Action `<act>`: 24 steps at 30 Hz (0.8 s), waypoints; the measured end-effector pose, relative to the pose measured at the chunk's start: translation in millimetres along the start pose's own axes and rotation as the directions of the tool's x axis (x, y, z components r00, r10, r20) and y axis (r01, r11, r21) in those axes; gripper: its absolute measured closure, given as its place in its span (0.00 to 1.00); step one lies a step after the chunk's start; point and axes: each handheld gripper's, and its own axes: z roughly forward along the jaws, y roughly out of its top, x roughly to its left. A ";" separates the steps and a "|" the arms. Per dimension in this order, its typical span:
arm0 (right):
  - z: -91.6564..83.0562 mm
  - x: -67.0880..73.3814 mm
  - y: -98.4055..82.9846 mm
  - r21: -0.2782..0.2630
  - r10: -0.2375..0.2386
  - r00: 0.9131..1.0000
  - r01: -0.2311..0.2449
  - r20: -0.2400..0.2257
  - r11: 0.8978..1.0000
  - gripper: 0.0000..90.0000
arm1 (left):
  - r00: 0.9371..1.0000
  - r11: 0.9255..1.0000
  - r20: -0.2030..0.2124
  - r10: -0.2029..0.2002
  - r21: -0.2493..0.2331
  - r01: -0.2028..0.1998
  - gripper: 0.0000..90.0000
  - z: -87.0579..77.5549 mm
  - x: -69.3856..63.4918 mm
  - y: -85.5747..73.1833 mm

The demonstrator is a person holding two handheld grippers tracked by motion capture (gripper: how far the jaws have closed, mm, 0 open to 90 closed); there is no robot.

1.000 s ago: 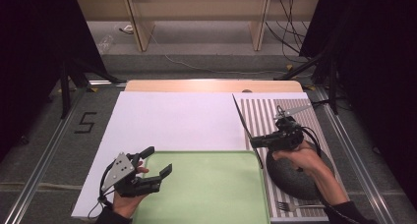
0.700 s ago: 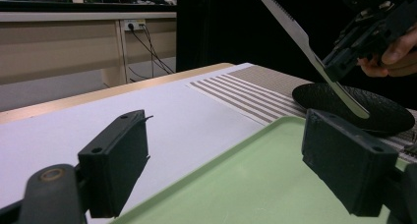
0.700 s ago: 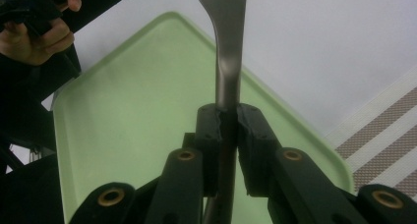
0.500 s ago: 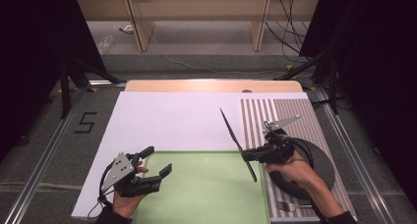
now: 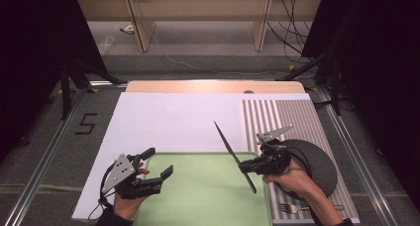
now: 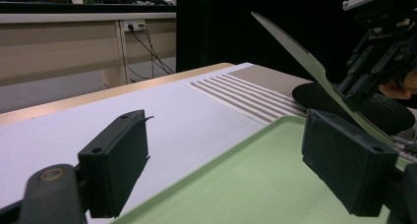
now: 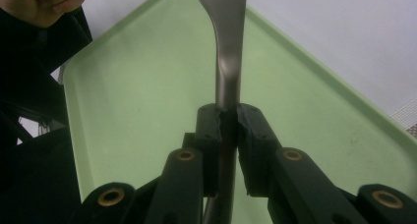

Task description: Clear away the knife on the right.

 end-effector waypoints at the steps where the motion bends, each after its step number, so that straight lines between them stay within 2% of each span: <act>1: 1.2 1.1 -0.8 0.006 0.001 1.000 -0.001 -0.001 1.000 0.89 | 1.000 1.000 0.001 -0.002 -0.003 0.002 0.19 0.0 0.0 0.1; 10: 11.1 10.4 -5.9 0.050 0.008 1.000 -0.008 0.002 0.999 0.89 | 1.000 1.000 0.000 0.001 -0.002 -0.001 0.19 -0.1 -0.1 0.2; 24: 22.9 26.6 -14.2 0.127 -0.015 1.000 0.013 0.012 0.992 0.89 | 1.000 1.000 -0.003 0.003 0.000 -0.003 0.19 0.0 -0.1 0.1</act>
